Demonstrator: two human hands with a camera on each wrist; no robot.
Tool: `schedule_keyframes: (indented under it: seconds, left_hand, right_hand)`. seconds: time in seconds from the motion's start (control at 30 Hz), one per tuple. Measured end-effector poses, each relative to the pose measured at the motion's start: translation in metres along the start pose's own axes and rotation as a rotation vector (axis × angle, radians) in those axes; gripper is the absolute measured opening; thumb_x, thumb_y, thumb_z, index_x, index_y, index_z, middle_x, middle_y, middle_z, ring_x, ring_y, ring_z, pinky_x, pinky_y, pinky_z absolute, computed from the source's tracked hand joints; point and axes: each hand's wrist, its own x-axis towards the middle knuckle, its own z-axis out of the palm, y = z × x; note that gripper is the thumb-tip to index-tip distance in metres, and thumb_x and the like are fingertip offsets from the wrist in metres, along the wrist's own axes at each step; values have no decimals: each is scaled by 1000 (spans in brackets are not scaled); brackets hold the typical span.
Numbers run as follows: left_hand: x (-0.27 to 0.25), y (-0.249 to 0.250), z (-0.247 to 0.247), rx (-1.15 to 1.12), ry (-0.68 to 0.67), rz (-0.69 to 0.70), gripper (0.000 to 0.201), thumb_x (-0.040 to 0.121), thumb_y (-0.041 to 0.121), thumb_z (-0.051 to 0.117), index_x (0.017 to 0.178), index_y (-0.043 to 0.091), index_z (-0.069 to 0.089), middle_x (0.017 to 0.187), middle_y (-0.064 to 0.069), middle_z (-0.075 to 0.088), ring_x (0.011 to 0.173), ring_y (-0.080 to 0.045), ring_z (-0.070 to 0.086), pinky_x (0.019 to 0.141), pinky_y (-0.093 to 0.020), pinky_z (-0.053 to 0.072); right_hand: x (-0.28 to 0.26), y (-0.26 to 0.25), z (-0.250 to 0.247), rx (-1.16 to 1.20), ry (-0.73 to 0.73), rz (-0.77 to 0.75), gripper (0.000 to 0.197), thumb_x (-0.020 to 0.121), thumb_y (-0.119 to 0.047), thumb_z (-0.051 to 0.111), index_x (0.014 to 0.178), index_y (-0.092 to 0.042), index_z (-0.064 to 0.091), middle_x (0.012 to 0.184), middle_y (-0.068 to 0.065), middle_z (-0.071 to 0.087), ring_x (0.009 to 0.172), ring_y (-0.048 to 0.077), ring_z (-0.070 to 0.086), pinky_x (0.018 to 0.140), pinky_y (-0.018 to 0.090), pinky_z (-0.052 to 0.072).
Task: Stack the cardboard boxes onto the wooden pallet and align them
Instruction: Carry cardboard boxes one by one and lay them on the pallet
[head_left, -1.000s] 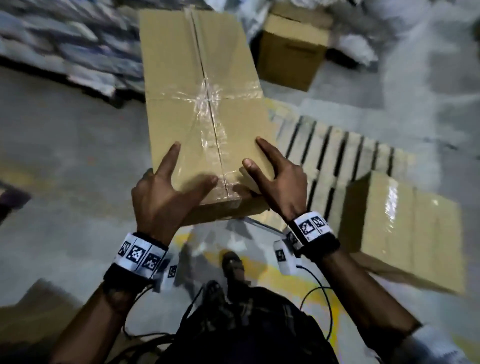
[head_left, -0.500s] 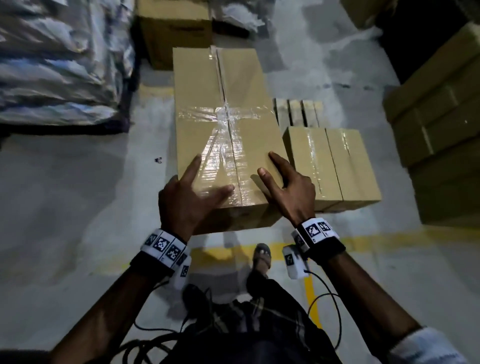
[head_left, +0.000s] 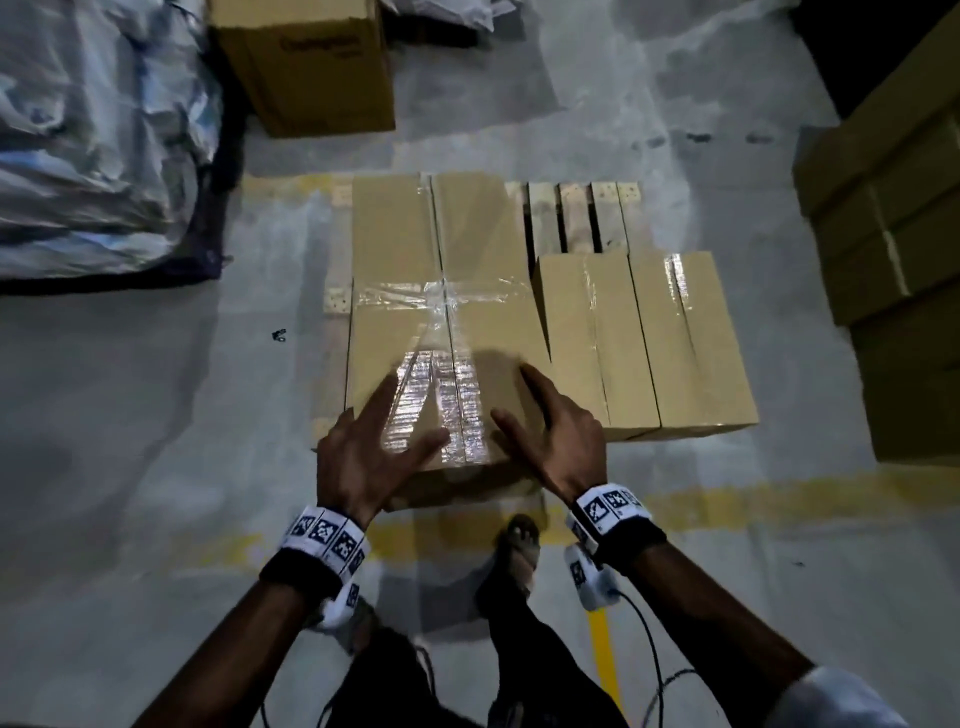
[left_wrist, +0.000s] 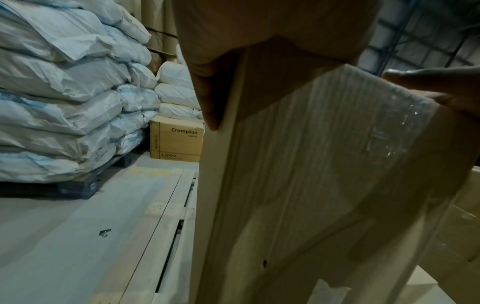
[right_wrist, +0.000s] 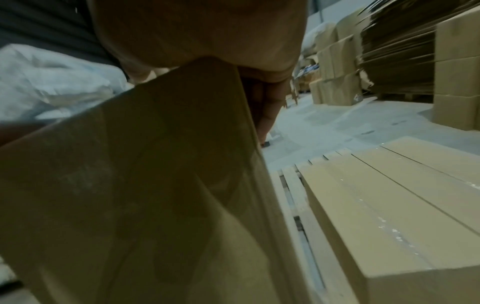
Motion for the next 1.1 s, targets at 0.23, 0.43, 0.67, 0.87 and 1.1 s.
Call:
schedule_keyframes:
  seconds: [0.23, 0.43, 0.67, 0.87, 1.1]
  left_hand:
    - [49, -8, 81, 52, -70, -63, 106, 69, 101, 47, 158, 48, 28, 132, -12, 69, 121, -36, 63, 97, -40, 52]
    - [91, -42, 156, 34, -116, -68, 112, 64, 103, 50, 159, 48, 26, 131, -13, 69, 117, -36, 66, 98, -43, 56]
    - [129, -84, 243, -140, -197, -117, 113, 58, 97, 66, 155, 59, 24, 145, -9, 57, 130, -34, 57, 108, -45, 50]
    - [167, -102, 305, -182, -243, -69, 110, 59, 92, 72, 154, 59, 27, 160, 0, 42, 144, -27, 46, 117, -41, 41]
    - [187, -119, 358, -167, -354, -10, 117, 54, 95, 72, 152, 68, 15, 165, 11, 33, 151, -24, 36, 121, -48, 37]
  right_hand:
    - [56, 72, 29, -40, -78, -8, 84, 86, -91, 39, 156, -46, 30, 129, 6, 70, 112, 32, 67, 91, 38, 54]
    - [97, 131, 96, -77, -50, 9, 82, 88, -87, 39, 156, -43, 31, 126, 7, 71, 106, 33, 69, 86, 39, 55]
    - [124, 201, 167, -109, -23, -31, 78, 91, -78, 47, 156, -37, 34, 128, 8, 69, 105, 30, 70, 81, 38, 58]
    - [153, 250, 205, -107, -14, -25, 80, 91, -79, 48, 156, -35, 34, 136, 9, 65, 115, 31, 67, 89, 42, 58]
    - [160, 301, 232, -225, -64, -5, 77, 96, -76, 39, 160, -35, 26, 117, 15, 65, 109, 36, 60, 95, 46, 44]
